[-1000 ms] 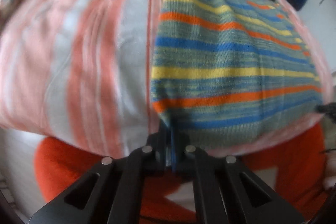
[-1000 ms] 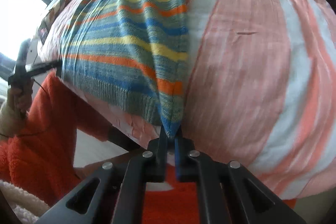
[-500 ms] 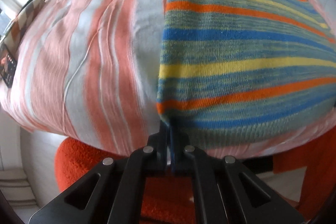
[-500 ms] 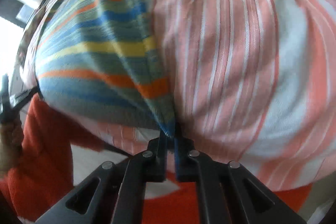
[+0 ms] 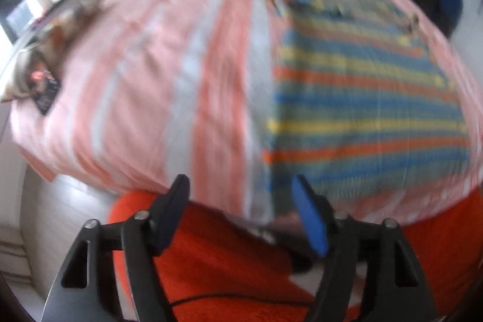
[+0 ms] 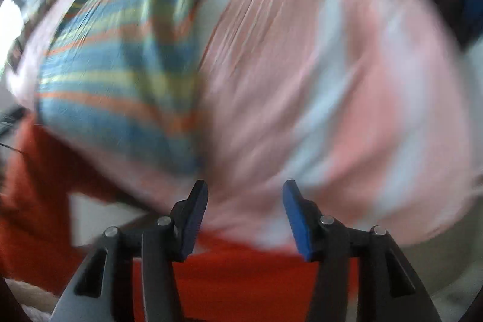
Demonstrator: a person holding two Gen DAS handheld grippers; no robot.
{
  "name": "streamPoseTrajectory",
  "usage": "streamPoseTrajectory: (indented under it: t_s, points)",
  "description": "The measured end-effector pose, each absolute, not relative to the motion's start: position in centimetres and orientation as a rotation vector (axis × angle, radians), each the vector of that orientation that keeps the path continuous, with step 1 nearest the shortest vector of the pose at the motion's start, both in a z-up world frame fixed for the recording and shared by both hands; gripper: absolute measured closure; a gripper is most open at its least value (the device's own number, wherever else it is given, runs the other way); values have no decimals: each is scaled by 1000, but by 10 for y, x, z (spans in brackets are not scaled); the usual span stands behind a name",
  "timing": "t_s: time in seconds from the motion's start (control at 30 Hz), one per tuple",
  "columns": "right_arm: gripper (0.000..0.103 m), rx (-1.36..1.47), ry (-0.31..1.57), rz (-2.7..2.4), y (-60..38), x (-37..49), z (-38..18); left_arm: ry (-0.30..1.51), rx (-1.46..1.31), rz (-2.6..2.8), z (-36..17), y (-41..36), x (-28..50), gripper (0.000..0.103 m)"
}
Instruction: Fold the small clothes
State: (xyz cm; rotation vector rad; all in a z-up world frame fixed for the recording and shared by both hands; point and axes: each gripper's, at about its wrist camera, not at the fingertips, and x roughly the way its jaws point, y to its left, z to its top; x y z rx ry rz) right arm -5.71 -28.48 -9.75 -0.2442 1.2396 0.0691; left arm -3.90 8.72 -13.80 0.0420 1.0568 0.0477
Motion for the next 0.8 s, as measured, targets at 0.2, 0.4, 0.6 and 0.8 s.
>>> streamPoseTrajectory:
  t_s: [0.2,0.4,0.6,0.8]
  points:
    - [23,-359,881,240,-229,62,-36,965,-95,88,-109,101,-18,28]
    - [26,-361,934,407,-135,175,-114,932,-84,116,-89,102,-49,21]
    - [99,11,939,220,-206,206,-113,973,-81,220,-103,142,-70,18]
    - [99,72,843,-184,-382,169,-53,1052,-188,250,-130,165,-60,21]
